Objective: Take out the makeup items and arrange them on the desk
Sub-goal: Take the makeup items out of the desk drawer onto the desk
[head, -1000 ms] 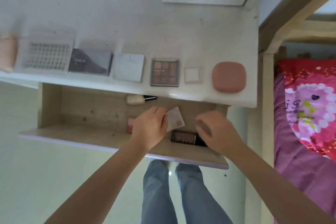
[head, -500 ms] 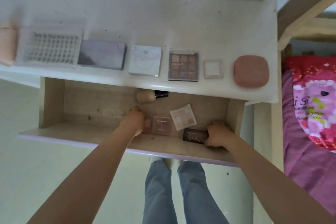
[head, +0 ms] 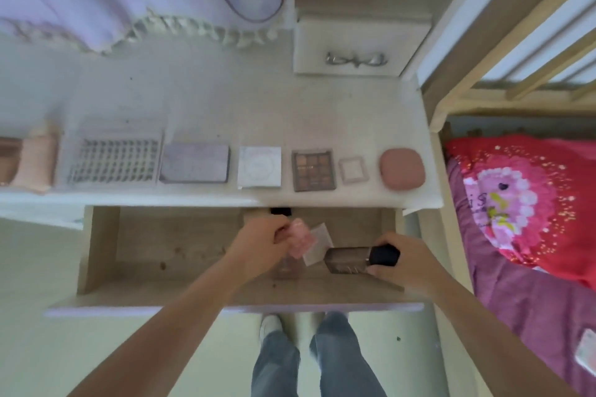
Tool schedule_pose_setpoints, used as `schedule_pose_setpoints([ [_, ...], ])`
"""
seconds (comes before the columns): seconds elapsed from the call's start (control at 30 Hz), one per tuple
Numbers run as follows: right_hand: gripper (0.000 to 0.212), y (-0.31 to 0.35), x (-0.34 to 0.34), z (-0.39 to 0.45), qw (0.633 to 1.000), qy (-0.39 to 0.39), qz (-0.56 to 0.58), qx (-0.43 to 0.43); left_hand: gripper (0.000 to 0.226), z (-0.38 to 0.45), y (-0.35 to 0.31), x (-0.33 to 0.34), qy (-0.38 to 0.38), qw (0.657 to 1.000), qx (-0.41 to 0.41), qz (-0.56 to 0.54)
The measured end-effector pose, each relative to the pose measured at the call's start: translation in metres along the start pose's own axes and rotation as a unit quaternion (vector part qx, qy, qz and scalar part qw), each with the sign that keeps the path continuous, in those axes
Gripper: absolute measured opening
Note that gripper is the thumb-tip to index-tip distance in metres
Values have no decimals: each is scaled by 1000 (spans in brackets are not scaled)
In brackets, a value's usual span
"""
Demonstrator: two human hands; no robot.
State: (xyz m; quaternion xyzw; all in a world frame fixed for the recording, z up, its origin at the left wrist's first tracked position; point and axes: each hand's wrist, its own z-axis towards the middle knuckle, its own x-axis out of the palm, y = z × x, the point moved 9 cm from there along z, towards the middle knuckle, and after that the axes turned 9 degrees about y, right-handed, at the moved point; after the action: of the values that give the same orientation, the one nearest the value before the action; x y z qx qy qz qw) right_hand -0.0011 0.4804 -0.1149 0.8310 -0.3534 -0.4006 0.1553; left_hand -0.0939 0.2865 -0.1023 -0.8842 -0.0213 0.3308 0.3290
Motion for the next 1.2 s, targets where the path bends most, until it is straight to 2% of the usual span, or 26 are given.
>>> schedule_pose_setpoints([
  [0.07,34,12,-38,-14,995,-67,75,-17,17,7,-25,-25,-37,995,34,-83],
  [0.13,43,22,-83,-22,970,-158,179,-51,21,22,-46,-51,-73,985,48,-147],
  [0.23,37,32,-141,-13,899,-242,347,-112,20,56,-72,-86,-115,970,46,-210],
  [0.3,25,29,-169,9,839,-250,464,-133,18,82,-83,-99,-124,960,33,-247],
  [0.33,21,25,-181,23,822,-252,494,-128,20,95,-88,-103,-127,957,28,-260],
  [0.37,16,20,-192,36,821,-254,498,-112,23,108,-93,-106,-129,955,22,-265],
  [0.43,11,9,-210,65,850,-264,452,-56,28,133,-101,-108,-130,959,3,-250],
  [0.5,28,-1,-224,92,888,-292,355,-5,31,156,-107,-105,-111,970,-19,-216],
  [0.57,35,1,-232,118,919,-295,262,24,32,176,-110,-101,-81,977,-31,-194],
  [0.67,37,4,-226,153,943,-232,237,34,29,195,-107,-100,-60,972,-56,-219],
  [0.73,35,3,-224,162,948,-222,223,41,27,204,-104,-99,-55,971,-80,-219],
  [0.83,39,5,-222,164,968,-223,113,39,26,212,-105,-103,-64,984,-89,-138],
  [0.93,43,9,-220,161,969,-244,23,27,25,216,-101,-107,-100,985,-100,-102],
  [1.1,39,7,-220,158,955,-295,-13,34,26,212,-99,-107,-156,978,-132,-41],
  [1.2,37,8,-219,158,951,-309,-6,31,27,209,-95,-103,-163,976,-132,-54],
])
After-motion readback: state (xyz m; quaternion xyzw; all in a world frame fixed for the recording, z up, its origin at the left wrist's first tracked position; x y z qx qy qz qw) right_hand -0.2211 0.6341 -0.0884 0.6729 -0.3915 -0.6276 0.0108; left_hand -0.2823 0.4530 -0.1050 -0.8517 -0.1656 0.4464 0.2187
